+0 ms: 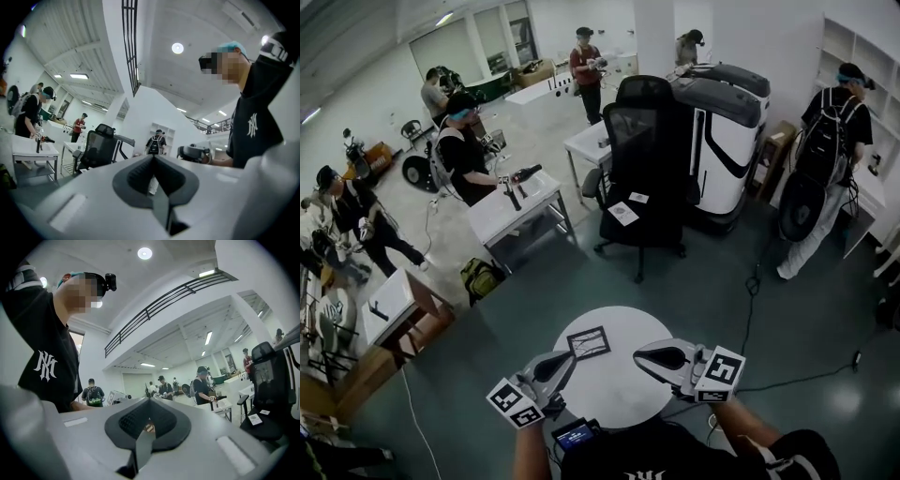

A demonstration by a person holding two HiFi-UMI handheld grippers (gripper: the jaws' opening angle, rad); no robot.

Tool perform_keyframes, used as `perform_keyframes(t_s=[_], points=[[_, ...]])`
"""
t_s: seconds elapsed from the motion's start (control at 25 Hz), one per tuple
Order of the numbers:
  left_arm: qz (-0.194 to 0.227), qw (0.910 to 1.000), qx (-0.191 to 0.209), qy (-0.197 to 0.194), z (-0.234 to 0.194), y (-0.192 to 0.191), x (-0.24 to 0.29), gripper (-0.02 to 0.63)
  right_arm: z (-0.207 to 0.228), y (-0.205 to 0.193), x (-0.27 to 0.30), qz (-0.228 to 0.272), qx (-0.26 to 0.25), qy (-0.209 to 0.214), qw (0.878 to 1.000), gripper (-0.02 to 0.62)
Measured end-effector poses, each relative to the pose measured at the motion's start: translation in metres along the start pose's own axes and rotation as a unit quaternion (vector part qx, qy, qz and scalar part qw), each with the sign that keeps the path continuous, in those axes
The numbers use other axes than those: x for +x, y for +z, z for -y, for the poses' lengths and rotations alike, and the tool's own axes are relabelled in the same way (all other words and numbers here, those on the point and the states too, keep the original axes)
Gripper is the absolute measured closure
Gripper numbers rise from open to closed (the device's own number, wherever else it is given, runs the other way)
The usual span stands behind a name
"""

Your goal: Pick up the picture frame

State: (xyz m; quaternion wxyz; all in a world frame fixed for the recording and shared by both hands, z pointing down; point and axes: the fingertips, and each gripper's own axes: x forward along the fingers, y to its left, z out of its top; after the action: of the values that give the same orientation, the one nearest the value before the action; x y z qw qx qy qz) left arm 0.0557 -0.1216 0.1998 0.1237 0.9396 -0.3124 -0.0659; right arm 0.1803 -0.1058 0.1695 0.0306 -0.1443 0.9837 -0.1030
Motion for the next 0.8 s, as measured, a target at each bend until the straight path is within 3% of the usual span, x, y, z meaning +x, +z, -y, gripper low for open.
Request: perform_keyframes(t_s=[0.36,0.52,0.8], points=[[-0.024,0.9977,-0.01,0.063,-0.024,-0.018,0.015,0.603,0.065,-0.016,0.007,0.008,0.022,0.017,1.0,0.595],[-0.032,0.9967,-0.018,0.072,-0.044,-0.027,0.014,0.603,0.086,-0.033,0.02,0.001,0.04,0.003,0.999,0.595],[-0.041,0.9947,-0.07,0.063,-0.096,-0.068,0.002,0.603,0.116,-0.08,0.059,-0.02,0.064,-0.042,0.997,0.595]])
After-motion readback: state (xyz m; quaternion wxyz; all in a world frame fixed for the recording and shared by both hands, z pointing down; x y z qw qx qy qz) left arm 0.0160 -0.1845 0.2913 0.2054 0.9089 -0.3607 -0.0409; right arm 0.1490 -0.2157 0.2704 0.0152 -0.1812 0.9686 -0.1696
